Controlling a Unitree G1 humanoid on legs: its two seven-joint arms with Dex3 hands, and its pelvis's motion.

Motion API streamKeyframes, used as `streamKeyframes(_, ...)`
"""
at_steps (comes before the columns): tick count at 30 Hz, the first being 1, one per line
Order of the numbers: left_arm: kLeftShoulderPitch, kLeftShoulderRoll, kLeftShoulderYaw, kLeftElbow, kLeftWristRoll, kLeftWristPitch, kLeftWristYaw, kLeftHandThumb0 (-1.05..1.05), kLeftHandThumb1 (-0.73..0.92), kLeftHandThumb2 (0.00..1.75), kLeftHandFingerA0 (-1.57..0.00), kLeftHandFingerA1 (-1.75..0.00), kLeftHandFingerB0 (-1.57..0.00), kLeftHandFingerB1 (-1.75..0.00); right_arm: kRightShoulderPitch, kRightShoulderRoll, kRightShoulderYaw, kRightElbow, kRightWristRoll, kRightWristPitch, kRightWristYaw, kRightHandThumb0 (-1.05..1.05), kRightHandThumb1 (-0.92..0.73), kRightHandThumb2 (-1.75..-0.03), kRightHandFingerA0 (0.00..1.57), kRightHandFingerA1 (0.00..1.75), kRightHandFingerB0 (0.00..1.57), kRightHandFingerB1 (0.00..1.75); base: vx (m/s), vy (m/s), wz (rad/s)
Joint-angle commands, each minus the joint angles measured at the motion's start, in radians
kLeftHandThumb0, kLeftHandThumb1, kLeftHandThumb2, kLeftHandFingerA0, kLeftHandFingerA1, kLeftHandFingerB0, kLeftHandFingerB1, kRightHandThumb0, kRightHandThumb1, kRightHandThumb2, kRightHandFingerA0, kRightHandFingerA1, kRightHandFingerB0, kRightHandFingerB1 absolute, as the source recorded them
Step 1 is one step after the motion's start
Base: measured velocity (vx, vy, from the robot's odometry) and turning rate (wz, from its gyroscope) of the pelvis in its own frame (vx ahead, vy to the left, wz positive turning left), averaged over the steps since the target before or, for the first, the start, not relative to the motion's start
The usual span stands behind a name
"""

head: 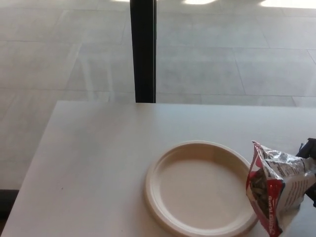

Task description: The robot uses its right hand to pick up a bag of sunflower seeds kept in the middle of the desk and tilts it over a plate kept next to it to pour out a few seeds and then puts the bag of seeds back on the desk

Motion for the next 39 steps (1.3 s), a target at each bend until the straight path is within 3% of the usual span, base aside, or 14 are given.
streamKeyframes(1, 0.003, 0.023, 0.006, 0.003, -0.01, -0.002, 0.0, -0.7, 0.7, 0.61, -0.5, -0.55, -0.49, -0.42, -0.058, 0.018, 0.009, -0.001, -0.044, 0.169, -0.006, -0.19, -0.57, -0.85, 0.88, 1.75, 0.78, 1.37, 0.0, 0.0, 0.0)
streamKeyframes(2, 0.003, 0.02, 0.015, 0.003, -0.02, 0.0, -0.004, -0.7, 0.7, 0.61, -0.51, -0.56, -0.49, -0.43, -0.083, 0.021, 0.025, 0.0, -0.084, 0.252, -0.005, -0.14, -0.56, -0.83, 1.02, 1.71, 0.77, 1.15, 0.0, 0.0, 0.0)
streamKeyframes(10, 0.018, 0.022, 0.002, -0.002, -0.005, -0.023, -0.002, -0.71, 0.71, 0.61, -0.51, -0.58, -0.5, -0.43, -0.186, 0.052, 0.045, 0.058, -0.154, 0.428, -0.043, -0.29, -0.64, -0.74, 0.88, 1.75, 0.65, 1.58, 0.0, 0.0, 0.0)
streamKeyframes(13, 0.014, 0.024, 0.007, -0.005, -0.012, -0.018, -0.016, -0.69, 0.71, 0.61, -0.49, -0.56, -0.47, -0.43, -0.219, 0.069, 0.032, 0.07, -0.148, 0.462, -0.06, -0.28, -0.63, -0.67, 0.96, 1.74, 0.74, 1.12, 0.0, 0.0, 0.0)
streamKeyframes(14, 0.007, 0.026, 0.002, 0.005, -0.004, -0.012, -0.007, -0.7, 0.71, 0.62, -0.5, -0.53, -0.47, -0.41, -0.233, 0.066, 0.04, 0.083, -0.153, 0.462, -0.059, -0.43, -0.49, -0.94, 1.17, 1.35, 0.8, 1.05, 0.0, 0.0, 0.0)
streamKeyframes(15, 0.004, 0.027, 0.001, 0.007, -0.002, -0.006, -0.006, -0.7, 0.71, 0.62, -0.49, -0.53, -0.47, -0.4, -0.242, 0.067, 0.041, 0.086, -0.156, 0.471, -0.059, -0.34, -0.66, -0.64, 0.92, 1.74, 0.78, 1.33, 0.0, 0.0, 0.0)
streamKeyframes(16, 0.003, 0.028, -0.001, 0.007, 0.0, -0.003, -0.004, -0.71, 0.72, 0.62, -0.5, -0.53, -0.48, -0.4, -0.248, 0.068, 0.046, 0.09, -0.161, 0.469, -0.065, -0.41, -0.5, -0.95, 1.18, 1.34, 0.89, 1.06, 0.0, 0.0, 0.0)
streamKeyframes(18, 0.008, 0.029, -0.002, 0.001, -0.001, -0.015, -0.014, -0.72, 0.72, 0.61, -0.49, -0.54, -0.46, -0.41, -0.247, 0.069, 0.065, 0.076, -0.191, 0.443, -0.093, -0.44, -0.46, -0.93, 1.23, 1.38, 1.02, 1.22, 0.0, 0.0, 0.0)
streamKeyframes(19, 0.013, 0.028, -0.005, -0.003, 0.002, -0.03, -0.015, -0.74, 0.72, 0.62, -0.49, -0.56, -0.47, -0.42, -0.256, 0.075, 0.064, 0.074, -0.187, 0.459, -0.086, -0.4, -0.64, -0.66, 0.94, 1.68, 0.86, 1.09, 0.0, 0.0, 0.0)
streamKeyframes(21, 0.012, 0.031, -0.011, -0.006, 0.008, -0.031, -0.011, -0.72, 0.72, 0.62, -0.49, -0.55, -0.47, -0.41, -0.273, 0.077, 0.07, 0.069, -0.19, 0.487, -0.063, -0.38, -0.59, -0.62, 0.93, 1.58, 0.92, 0.88, 0.0, 0.0, 0.0)
streamKeyframes(28, 0.007, 0.035, -0.018, -0.001, 0.01, -0.026, -0.008, -0.73, 0.73, 0.62, -0.5, -0.55, -0.48, -0.41, -0.283, 0.04, 0.123, -0.008, -0.229, 0.438, -0.042, -0.31, -0.6, -0.88, 1.08, 1.75, 0.72, 1.44, 0.0, 0.0, 0.0)
streamKeyframes(29, 0.007, 0.035, -0.016, -0.001, 0.006, -0.026, -0.011, -0.72, 0.72, 0.62, -0.49, -0.57, -0.48, -0.42, -0.287, 0.039, 0.129, -0.017, -0.232, 0.444, -0.039, -0.29, -0.56, -0.96, 0.96, 1.7, 0.83, 0.94, 0.0, 0.0, 0.0)
streamKeyframes(33, 0.0, 0.04, -0.02, 0.001, 0.007, -0.018, -0.01, -0.71, 0.73, 0.62, -0.5, -0.54, -0.47, -0.41, -0.294, 0.026, 0.16, -0.036, -0.261, 0.405, -0.057, -0.29, -0.53, -0.94, 0.91, 1.75, 0.76, 1.31, 0.0, 0.0, 0.0)
streamKeyframes(39, -0.005, 0.043, -0.019, 0.004, 0.001, -0.014, -0.009, -0.73, 0.73, 0.62, -0.48, -0.54, -0.48, -0.41, -0.321, -0.015, 0.217, -0.047, -0.313, 0.349, -0.074, -0.25, -0.56, -0.96, 1.0, 1.75, 0.88, 0.97, 0.0, 0.0, 0.0)
